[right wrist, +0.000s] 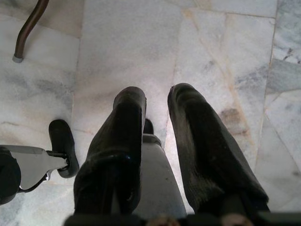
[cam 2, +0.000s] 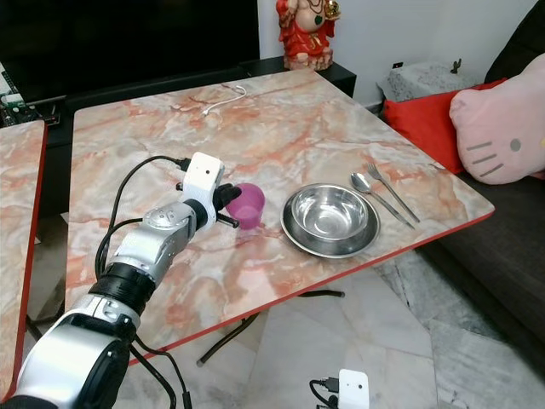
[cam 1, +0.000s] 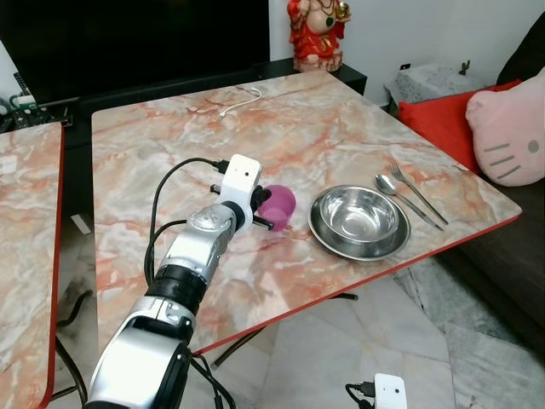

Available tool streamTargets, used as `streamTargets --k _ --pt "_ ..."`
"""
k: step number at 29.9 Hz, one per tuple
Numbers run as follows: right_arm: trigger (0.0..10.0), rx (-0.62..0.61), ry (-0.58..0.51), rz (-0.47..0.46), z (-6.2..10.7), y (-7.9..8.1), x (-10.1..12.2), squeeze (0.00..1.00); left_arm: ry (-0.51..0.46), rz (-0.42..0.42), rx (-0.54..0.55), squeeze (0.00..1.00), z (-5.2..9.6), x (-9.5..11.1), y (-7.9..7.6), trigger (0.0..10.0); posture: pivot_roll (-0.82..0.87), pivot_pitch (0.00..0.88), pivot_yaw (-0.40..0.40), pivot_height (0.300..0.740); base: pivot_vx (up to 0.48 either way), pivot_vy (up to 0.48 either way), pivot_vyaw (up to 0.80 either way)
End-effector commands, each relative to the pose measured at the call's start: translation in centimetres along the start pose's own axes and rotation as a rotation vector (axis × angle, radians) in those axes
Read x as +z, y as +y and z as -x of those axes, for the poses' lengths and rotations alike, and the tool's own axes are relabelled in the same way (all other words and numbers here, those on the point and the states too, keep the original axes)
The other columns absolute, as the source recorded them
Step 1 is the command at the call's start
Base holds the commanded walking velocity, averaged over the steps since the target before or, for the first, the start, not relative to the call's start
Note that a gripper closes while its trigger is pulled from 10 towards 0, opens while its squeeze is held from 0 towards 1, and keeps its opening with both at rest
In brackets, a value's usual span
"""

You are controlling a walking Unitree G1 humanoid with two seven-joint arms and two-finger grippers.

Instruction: Setting the table

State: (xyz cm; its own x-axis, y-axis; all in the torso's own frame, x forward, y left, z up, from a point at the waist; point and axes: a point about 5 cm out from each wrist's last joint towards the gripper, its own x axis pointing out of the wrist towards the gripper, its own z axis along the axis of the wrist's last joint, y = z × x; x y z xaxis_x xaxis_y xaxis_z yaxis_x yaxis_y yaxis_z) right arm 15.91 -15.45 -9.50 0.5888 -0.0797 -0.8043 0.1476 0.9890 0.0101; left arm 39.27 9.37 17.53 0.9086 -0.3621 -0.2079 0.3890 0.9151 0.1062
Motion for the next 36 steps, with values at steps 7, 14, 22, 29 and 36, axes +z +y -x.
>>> streamTargets --k 7,14,22,29,36 --pt "10.0 0.003 0.008 0.002 0.0 0.0 -0.2 0.00 0.013 -0.013 0.040 0.00 -0.3 0.3 0.8 10.0 0.05 0.000 0.006 0.740 0.000 0.000 0.00" --pt "10.0 0.007 0.011 0.009 0.0 0.0 -0.2 0.00 0.004 0.014 0.005 0.00 -0.5 0.2 0.1 10.0 0.05 0.001 0.004 0.740 0.000 0.000 0.00" --pt "10.0 0.007 0.011 0.008 0.0 0.1 -0.2 0.00 -0.005 0.018 -0.010 0.00 -0.5 0.5 0.0 10.0 0.06 0.005 0.005 0.740 0.000 0.000 0.00" --pt "10.0 0.008 0.012 0.007 0.0 0.1 -0.3 0.00 -0.010 0.017 -0.019 0.47 -0.6 0.6 0.0 10.0 0.06 0.005 0.005 0.740 0.000 0.000 0.00" --pt "10.0 0.008 0.012 0.006 0.0 0.1 -0.3 0.00 -0.010 0.017 -0.040 0.75 -0.5 0.6 -0.3 10.0 0.06 0.005 0.005 0.740 0.000 0.000 0.00"
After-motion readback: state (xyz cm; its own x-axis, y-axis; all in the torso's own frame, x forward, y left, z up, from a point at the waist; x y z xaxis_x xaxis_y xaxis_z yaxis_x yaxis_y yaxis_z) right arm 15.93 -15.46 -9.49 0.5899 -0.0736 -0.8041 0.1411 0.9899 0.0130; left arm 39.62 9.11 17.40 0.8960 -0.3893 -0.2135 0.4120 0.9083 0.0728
